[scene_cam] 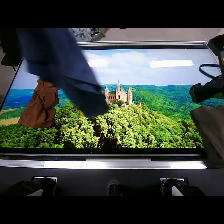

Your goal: Fold the shirts.

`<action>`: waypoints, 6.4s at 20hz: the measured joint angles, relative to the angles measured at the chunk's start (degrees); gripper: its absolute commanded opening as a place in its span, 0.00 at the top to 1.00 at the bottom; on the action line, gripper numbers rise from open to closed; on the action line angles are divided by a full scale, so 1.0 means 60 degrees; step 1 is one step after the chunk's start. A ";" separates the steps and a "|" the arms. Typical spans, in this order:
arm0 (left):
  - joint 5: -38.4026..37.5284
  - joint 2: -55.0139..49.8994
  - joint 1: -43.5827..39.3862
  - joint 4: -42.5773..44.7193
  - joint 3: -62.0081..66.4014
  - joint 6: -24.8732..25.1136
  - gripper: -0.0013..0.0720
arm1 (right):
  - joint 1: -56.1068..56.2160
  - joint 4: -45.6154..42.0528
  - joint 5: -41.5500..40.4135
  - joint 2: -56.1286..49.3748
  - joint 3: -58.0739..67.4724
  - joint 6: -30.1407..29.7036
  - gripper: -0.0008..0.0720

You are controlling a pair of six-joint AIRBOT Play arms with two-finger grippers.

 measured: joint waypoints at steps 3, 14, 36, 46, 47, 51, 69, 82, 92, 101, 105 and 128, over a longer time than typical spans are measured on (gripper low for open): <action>-0.1617 -0.0605 -0.0809 0.0619 -0.0605 0.0131 0.96 | 0.0000 -0.0178 0.0291 0.0036 0.0000 -0.0106 0.21; -0.3231 -0.1235 -0.1067 0.1494 -0.5971 -0.0084 0.15 | -0.0018 0.1661 0.0761 -0.1785 -0.1603 -0.0291 0.03; -0.1344 -0.1104 -0.0390 -0.4164 -1.1355 0.0874 0.06 | -0.1177 0.5519 0.0448 -0.4339 -0.4277 -0.1796 0.03; 0.0433 -0.1716 -0.1395 -0.5544 -1.1318 0.0477 0.95 | 0.0255 0.6841 -0.1923 -0.4666 -0.5238 -0.1286 0.24; 0.0525 -0.1712 -0.1399 -0.5588 -1.1278 0.0481 0.95 | 0.0401 0.6859 -0.2164 -0.4707 -0.5257 -0.1111 0.49; 0.0470 -0.1435 -0.1173 -0.5435 -1.1001 0.0630 0.96 | 0.0718 0.6619 -0.2911 -0.4747 -0.5242 -0.0703 0.93; -0.1647 0.3996 0.3399 -0.0532 -0.0798 0.0546 0.96 | -0.1432 0.2769 -0.4830 0.3304 0.1865 -0.2138 0.93; -0.3537 0.1443 0.3439 0.0696 -0.2670 -0.0528 0.95 | -0.1457 0.2189 -0.2390 -0.1035 0.2087 -0.1202 0.93; -0.2823 -0.4564 0.3246 -0.1690 -0.3355 -0.0539 0.49 | -0.1326 0.5173 -0.1694 -0.6914 0.2080 0.0142 0.58; -0.7810 -0.4659 0.4743 0.0004 -0.2401 -0.0386 0.33 | -0.2892 0.4044 0.1035 -0.6084 0.2040 -0.0951 0.26; -0.8448 -0.3413 0.4962 0.1625 -0.4852 -0.0226 0.33 | -0.3552 0.3570 0.2375 -0.5315 0.0353 -0.1246 0.27; -0.4484 -0.2444 0.3956 0.1155 -0.9147 0.0157 0.95 | -0.3821 0.4586 0.0444 -0.4521 -0.3738 -0.1745 0.17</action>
